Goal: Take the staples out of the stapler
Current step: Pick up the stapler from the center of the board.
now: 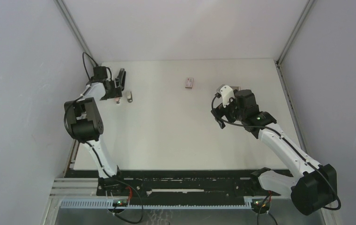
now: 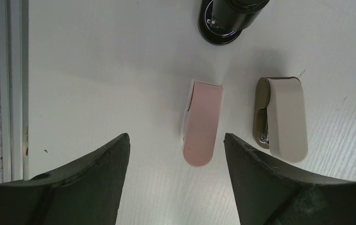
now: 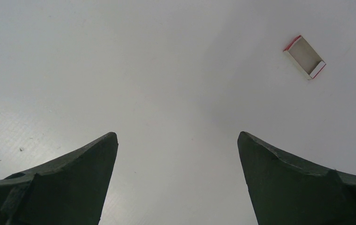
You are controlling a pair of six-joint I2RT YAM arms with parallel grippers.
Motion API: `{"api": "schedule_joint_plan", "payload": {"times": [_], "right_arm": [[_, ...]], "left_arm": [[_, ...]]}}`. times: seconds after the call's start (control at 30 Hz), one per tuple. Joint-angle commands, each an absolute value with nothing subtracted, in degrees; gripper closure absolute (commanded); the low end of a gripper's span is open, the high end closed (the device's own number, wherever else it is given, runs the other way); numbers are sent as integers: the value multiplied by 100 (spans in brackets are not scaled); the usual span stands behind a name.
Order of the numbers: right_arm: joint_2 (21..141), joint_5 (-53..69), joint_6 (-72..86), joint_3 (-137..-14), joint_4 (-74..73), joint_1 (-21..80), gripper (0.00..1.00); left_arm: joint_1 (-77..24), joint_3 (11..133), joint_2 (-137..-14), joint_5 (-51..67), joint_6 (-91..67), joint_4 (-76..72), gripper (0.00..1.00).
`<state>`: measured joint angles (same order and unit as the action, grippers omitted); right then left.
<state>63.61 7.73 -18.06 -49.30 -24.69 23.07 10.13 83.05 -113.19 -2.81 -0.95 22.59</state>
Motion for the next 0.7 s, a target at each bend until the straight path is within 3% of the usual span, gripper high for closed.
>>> {"api": "schedule_joint_plan", "payload": {"times": [0.0, 0.67], "right_arm": [[6274, 685, -1891, -4898, -2193, 2368, 0], [6337, 510, -1917, -4897, -2162, 2453, 0]], "left_arm": [[1069, 8847, -11451, -186, -181, 2494, 23], [1055, 9299, -11878, -281, 0, 2628, 38]]}}
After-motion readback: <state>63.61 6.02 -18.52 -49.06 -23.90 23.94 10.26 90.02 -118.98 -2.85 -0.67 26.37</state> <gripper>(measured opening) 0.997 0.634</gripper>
